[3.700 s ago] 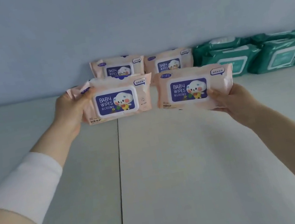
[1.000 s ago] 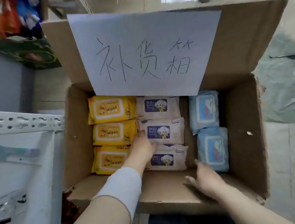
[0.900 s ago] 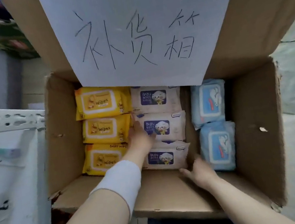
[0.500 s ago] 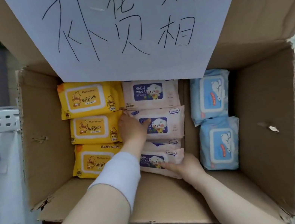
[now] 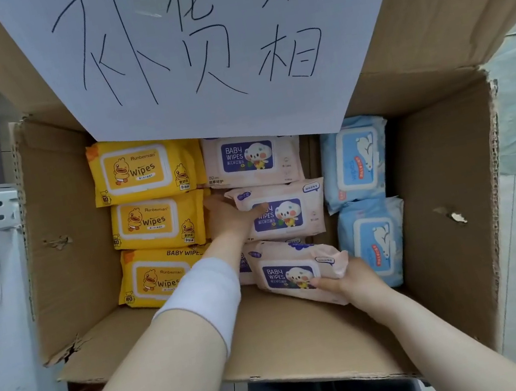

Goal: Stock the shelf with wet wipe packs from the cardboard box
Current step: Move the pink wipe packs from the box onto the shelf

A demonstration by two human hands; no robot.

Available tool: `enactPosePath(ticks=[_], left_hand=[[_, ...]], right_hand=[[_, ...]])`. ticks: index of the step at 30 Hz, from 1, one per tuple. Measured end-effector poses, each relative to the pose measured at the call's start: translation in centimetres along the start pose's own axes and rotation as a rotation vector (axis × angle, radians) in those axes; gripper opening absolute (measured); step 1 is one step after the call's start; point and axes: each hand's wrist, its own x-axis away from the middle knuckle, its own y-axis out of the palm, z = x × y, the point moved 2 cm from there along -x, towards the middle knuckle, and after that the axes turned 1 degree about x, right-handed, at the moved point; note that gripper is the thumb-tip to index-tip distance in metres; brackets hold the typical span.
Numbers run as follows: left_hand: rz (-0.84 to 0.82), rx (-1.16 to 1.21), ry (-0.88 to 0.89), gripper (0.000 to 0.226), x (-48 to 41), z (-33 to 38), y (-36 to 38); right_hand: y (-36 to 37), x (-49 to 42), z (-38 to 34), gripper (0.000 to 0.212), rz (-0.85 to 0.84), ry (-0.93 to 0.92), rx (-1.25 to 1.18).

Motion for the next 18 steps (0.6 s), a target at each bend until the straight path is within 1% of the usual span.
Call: enactPosePath(ticks=[2, 4, 9, 11, 13, 16, 18], left_hand=[[-0.079, 0.059, -0.005, 0.068, -0.3, -0.3, -0.1], [-0.149, 0.11, -0.014, 0.061, -0.1, -0.5, -0.2], [-0.13, 0.212, 0.021, 0.055, 2.6, 0.0, -0.7], [-0.095, 0.241, 0.071, 0.046, 4.9, 0.1, -1.7], [-0.013, 0.294, 0.109, 0.041, 7.8, 0.0, -3.7], [0.08, 0.446, 0.129, 0.031, 13.3, -0.4, -8.7], [0.157, 0.549, 0.142, 0.029, 17.6, -0.8, -12.8]], right_hand=[[0.1, -0.3, 0.1, 0.05, -0.011, 0.007, 0.008], [0.2, -0.2, 0.3, 0.047, -0.006, 0.004, 0.01], [-0.7, 2.2, 0.2, 0.031, 0.051, -0.059, 0.043], [-1.9, 4.3, 0.2, 0.025, 0.083, -0.081, 0.067], [-3.5, 7.2, -0.2, 0.019, 0.113, -0.098, 0.054], [-5.8, 12.6, -1.7, 0.017, 0.148, -0.129, -0.003], [-6.6, 16.2, -3.5, 0.016, 0.147, -0.156, -0.025]])
